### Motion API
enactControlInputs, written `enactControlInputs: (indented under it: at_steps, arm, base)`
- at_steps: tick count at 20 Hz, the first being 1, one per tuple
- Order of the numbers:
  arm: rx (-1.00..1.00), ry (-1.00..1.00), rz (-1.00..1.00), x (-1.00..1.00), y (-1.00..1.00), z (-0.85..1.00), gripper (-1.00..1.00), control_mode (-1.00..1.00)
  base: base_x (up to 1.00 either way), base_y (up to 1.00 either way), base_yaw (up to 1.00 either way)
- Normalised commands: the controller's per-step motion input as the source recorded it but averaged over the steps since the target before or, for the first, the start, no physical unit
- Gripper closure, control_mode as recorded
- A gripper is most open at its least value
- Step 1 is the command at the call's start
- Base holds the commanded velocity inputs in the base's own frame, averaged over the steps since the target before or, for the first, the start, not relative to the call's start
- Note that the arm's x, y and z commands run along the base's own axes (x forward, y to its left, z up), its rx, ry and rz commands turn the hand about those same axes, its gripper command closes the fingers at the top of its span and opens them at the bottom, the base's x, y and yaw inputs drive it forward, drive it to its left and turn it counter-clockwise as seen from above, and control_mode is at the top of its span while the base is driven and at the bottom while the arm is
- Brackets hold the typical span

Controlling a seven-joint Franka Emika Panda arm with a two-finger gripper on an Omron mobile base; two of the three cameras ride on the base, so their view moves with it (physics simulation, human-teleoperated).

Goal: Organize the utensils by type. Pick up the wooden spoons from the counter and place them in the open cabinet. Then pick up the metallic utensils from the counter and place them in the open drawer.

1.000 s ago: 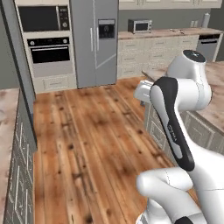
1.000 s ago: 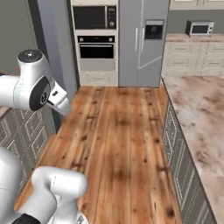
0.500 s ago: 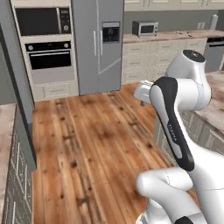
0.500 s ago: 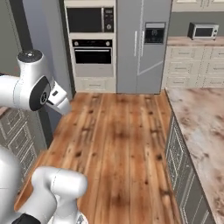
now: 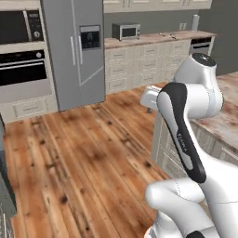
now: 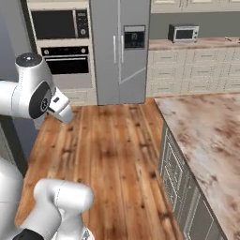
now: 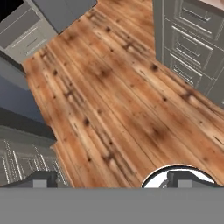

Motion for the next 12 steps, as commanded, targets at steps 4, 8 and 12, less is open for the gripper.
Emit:
enactControlInputs:
  at_steps: [4,8,12]
  arm:
    - [0.0,0.0,0.0,0.0,0.0,0.0,-1.0,1.0]
    - [0.0,0.0,0.0,0.0,0.0,0.0,-1.0,1.0]
    - [0.0,0.0,0.0,0.0,0.0,0.0,-1.0,1.0]
  base:
    - [0.74,0.0,-0.38]
    - [0.83,0.0,-0.29]
    - [0.99,0.0,-0.05]
